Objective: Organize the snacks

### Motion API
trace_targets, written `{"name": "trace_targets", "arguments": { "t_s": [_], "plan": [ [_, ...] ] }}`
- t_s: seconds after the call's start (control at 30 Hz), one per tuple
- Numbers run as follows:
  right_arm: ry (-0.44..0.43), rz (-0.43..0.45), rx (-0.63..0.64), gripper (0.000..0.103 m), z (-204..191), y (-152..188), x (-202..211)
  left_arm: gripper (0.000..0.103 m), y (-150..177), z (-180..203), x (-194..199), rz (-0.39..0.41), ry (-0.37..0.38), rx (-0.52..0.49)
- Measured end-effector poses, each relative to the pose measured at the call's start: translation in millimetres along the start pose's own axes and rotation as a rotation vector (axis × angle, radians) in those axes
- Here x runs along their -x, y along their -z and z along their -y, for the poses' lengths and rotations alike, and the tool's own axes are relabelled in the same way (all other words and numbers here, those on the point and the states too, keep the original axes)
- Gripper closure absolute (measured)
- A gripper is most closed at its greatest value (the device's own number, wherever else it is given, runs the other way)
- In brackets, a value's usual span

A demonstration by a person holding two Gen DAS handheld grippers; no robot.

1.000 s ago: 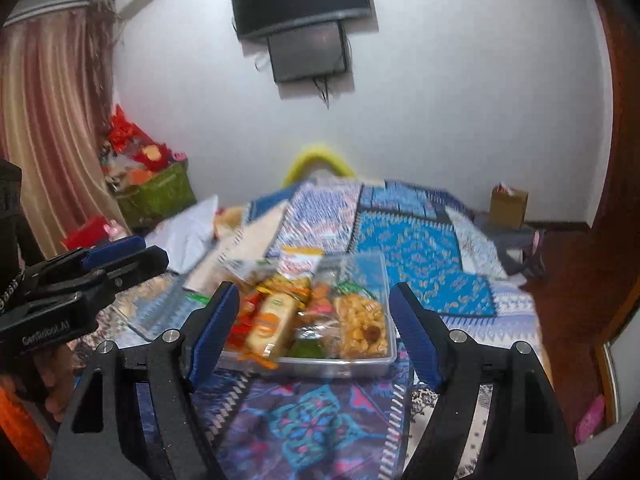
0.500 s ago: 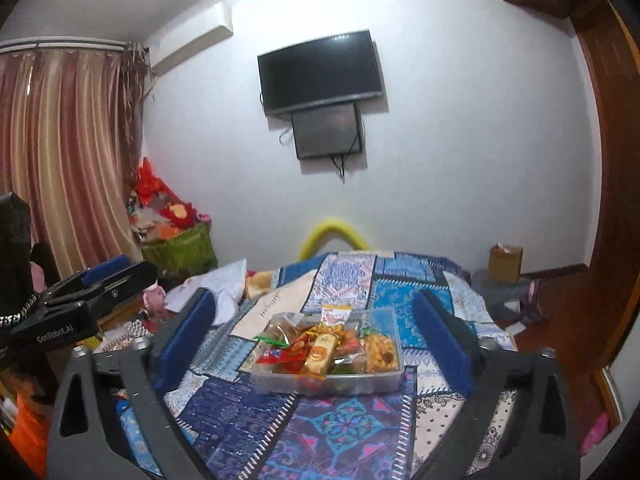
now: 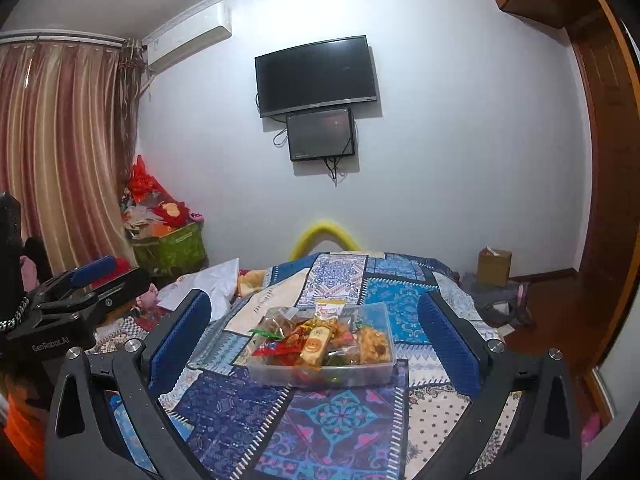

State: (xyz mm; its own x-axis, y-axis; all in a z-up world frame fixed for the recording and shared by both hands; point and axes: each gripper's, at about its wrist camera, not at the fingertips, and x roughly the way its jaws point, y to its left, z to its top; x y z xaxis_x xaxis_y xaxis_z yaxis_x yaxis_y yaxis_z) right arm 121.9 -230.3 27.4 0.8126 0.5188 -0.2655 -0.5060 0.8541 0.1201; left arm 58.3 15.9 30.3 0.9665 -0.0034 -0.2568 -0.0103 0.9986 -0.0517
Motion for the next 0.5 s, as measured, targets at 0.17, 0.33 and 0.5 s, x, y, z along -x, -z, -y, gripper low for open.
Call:
{"name": "trace_targets", "arguments": {
  "t_s": [0.17,0.33,0.5],
  "plan": [
    [-0.003,-0.005,-0.005,0.000,0.3,2.6,3.3,0.005,2.1,1.5,0.9,-0.007,0.004,0.002],
    [-0.007,-0.010,-0.003,0.000,-0.1,5.5,3.2,0.005,2.9,0.4,-0.9,-0.016,0.002,0.005],
    [-0.010,-0.014,-0.004,0.000,0.6,5.7,3.6,0.005,2.4,0.5,-1.7,-0.017,0.000,0.003]
  ]
}}
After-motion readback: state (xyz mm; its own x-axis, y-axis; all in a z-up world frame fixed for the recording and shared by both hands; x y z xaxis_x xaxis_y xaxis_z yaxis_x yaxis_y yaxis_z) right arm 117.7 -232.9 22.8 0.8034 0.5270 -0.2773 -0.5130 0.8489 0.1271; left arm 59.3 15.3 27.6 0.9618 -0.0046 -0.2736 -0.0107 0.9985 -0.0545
